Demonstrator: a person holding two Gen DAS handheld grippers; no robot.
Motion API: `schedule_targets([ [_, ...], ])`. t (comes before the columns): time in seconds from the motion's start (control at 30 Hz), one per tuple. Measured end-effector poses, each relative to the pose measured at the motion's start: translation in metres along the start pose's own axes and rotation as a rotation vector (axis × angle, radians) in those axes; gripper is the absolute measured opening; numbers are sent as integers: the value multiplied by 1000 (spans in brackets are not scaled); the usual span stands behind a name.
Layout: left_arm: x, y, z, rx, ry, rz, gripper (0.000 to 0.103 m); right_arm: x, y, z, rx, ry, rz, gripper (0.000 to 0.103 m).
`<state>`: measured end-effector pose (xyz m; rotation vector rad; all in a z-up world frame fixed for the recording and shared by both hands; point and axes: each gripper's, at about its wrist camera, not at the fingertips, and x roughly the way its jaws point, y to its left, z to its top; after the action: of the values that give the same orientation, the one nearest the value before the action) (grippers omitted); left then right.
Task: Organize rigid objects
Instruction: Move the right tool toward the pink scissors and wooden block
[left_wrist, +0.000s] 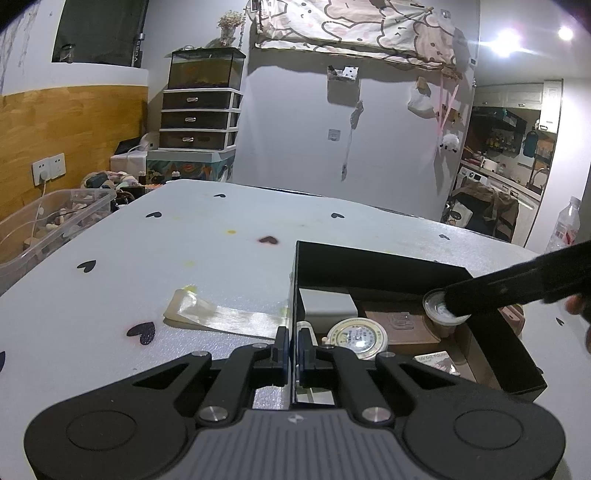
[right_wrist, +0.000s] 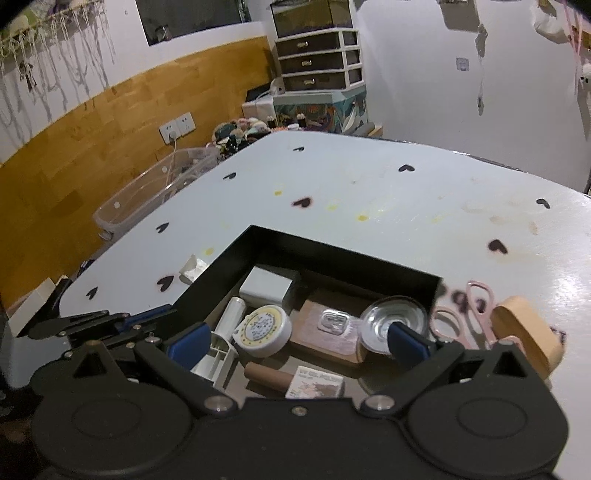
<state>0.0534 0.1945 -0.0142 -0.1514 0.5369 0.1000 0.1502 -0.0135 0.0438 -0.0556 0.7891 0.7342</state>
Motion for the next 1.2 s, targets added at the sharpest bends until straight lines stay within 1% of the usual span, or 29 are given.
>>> schedule_targets([
  [0.13,-1,-4,0,3,1,12,4,-18,-8,-4,-30,-34,-15,103],
  [0.2,-1,-5,1,3,0,15,4,-30,-15,-6,-49,-66,-20,103],
  [0.4,-1,-9,1,4,1,28,4,-56,-45,-12,-65,-147,-51,103],
  [0.57,-1,-11,2,2,7,39,4,-64,-80,-21,-59,-197,-93,103],
  [0.73,-2,-9,4,-15,13,37,4,-58,-116,-28,-57,-234,-128,103],
  [0.8,-2,-10,5,-11,14,44,4,-55,-127,-33,-50,-252,-124,103],
  [0.93,-1,-14,6,-1,21,63,4,-52,-139,-47,-58,-308,-66,103],
  [1.03,-1,-18,7,12,32,80,4,-45,-141,-55,-73,-318,-45,101],
  [1.07,0,-19,8,15,35,86,4,-43,-141,-58,-82,-316,-42,97],
  [1.1,0,-20,8,18,37,92,4,-41,-141,-60,-92,-313,-40,91],
  [1.13,0,-21,8,21,38,97,4,-40,-141,-62,-100,-306,-40,88],
  [1.2,0,-22,9,23,39,105,4,-38,-143,-66,-104,-293,-21,76],
])
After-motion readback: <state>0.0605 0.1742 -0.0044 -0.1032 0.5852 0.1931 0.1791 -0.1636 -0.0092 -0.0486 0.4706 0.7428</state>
